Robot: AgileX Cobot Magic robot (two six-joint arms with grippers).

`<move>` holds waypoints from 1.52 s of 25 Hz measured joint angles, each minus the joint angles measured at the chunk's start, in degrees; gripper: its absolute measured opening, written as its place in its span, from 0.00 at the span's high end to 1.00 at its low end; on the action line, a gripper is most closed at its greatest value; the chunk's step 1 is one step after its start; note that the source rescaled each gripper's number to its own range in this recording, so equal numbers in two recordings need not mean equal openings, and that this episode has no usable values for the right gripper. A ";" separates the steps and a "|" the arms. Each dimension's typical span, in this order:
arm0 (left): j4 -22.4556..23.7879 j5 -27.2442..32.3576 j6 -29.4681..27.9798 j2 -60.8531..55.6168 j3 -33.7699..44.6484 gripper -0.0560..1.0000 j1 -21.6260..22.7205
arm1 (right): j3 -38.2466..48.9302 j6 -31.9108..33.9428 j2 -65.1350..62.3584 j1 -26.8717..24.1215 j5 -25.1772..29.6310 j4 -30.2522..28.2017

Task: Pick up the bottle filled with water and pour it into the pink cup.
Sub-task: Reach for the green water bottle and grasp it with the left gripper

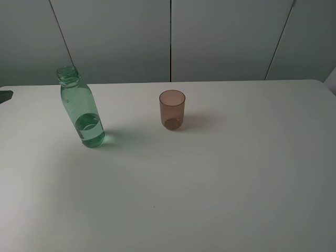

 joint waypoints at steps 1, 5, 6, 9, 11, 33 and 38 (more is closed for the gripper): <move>2.06 -1.60 -2.15 0.48 0.00 0.64 0.55 | 0.00 0.00 0.00 0.00 0.00 0.00; 6.07 -6.30 -9.90 3.68 0.00 0.56 0.97 | 0.00 0.00 0.00 0.00 0.00 0.00; 6.48 -7.69 -11.51 4.70 0.00 0.56 1.08 | 0.00 0.00 0.00 0.00 0.00 0.00; 7.22 -12.12 -15.09 8.84 -0.11 0.56 1.01 | 0.00 0.00 0.00 0.00 0.00 0.00; 7.96 -14.93 -15.73 11.34 -0.49 0.56 1.01 | 0.00 0.00 0.00 0.00 0.00 0.00; 22.50 -21.68 -20.56 19.83 -3.08 0.02 1.10 | 0.00 0.00 0.00 0.00 0.00 0.00; 21.84 -23.75 -17.68 25.05 -3.74 0.00 1.10 | 0.00 0.00 0.00 0.00 0.00 0.00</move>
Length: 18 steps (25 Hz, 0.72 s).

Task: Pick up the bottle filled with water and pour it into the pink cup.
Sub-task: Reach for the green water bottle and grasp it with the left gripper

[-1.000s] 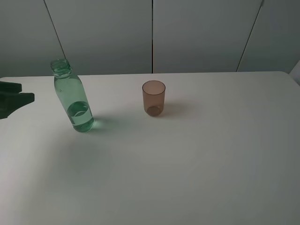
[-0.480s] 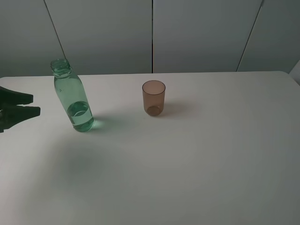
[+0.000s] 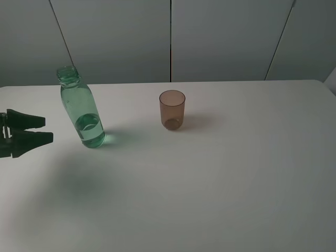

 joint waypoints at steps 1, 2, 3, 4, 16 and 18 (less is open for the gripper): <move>-0.13 -0.24 0.45 0.53 -0.59 0.00 0.00 | 0.00 0.00 0.00 0.00 0.00 0.00; -0.22 -0.25 1.15 1.05 -1.05 0.00 0.00 | 0.00 0.00 0.00 0.00 0.00 0.00; -0.36 -0.25 2.27 1.24 -1.55 0.00 0.00 | 0.00 0.00 0.00 0.00 0.00 0.00; -0.36 -0.25 3.35 1.24 -1.96 0.00 0.00 | 0.00 0.00 0.00 0.00 0.00 0.00; -0.36 -1.45 14.78 1.53 -5.66 0.00 -1.45 | 0.00 0.00 0.00 0.00 0.00 0.00; -1.06 -1.60 14.88 2.48 -6.84 0.00 -2.72 | 0.00 0.00 0.00 0.00 0.00 0.00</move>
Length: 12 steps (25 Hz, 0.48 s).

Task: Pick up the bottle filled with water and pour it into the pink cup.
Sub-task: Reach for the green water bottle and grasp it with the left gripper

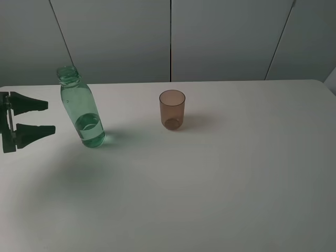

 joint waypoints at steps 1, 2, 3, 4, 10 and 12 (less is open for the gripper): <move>-0.26 -0.10 0.00 0.56 -0.50 0.00 -0.44 | 0.00 0.00 0.00 0.00 0.00 0.00; -0.54 -0.10 0.03 1.35 -0.78 0.00 -1.15 | 0.00 0.00 0.00 0.00 0.00 0.00; -0.80 -0.10 0.03 2.18 -1.24 0.00 -1.76 | 0.00 0.00 0.00 0.00 0.00 0.00; -1.14 -0.10 0.03 2.83 -1.68 0.00 -2.35 | 0.00 0.00 0.00 0.00 0.00 0.00; -3.44 -0.10 0.13 5.04 -2.76 0.00 -5.02 | 0.00 0.00 0.00 0.00 0.00 0.00; -4.20 -0.10 0.25 5.26 -2.86 0.00 -5.40 | 0.00 0.00 0.00 0.00 0.00 0.00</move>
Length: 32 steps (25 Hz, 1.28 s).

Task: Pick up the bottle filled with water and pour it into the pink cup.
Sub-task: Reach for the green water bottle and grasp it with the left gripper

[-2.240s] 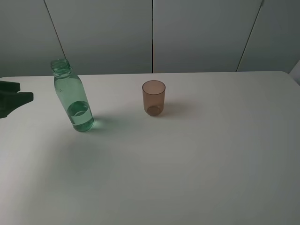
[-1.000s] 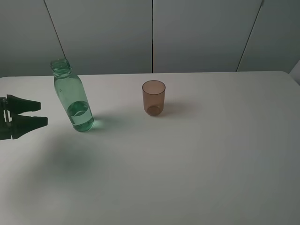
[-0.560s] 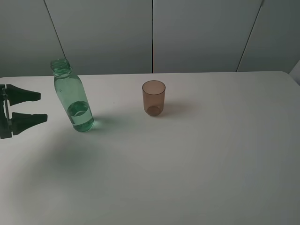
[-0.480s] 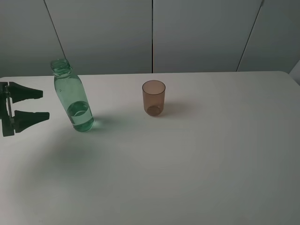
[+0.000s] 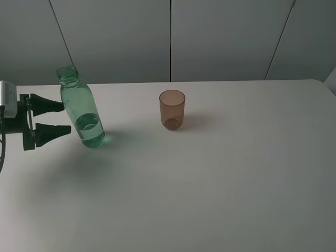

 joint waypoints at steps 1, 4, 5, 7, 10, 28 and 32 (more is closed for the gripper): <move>-0.69 0.00 0.00 0.00 0.00 0.00 -0.44 | 0.00 0.00 0.00 0.00 0.00 0.00; -1.94 0.00 -0.30 0.00 0.00 0.00 -1.18 | 0.00 0.00 0.00 0.00 0.00 0.00; -2.22 0.00 -0.59 0.00 0.00 0.00 -1.61 | 0.00 0.00 0.00 0.00 0.00 0.00; -2.63 0.00 -1.09 0.00 0.00 0.00 -2.15 | 0.00 0.00 0.00 0.00 0.00 0.00; -2.82 0.00 -2.33 0.00 0.00 0.00 -2.75 | 0.00 0.00 0.00 0.00 0.00 0.00; -6.69 -0.04 -3.56 3.23 -1.01 0.00 -6.76 | 0.00 0.00 0.00 0.00 0.00 0.00; -8.05 -0.04 -2.95 3.37 -1.01 0.00 -7.86 | 0.00 0.00 0.00 0.00 0.00 0.00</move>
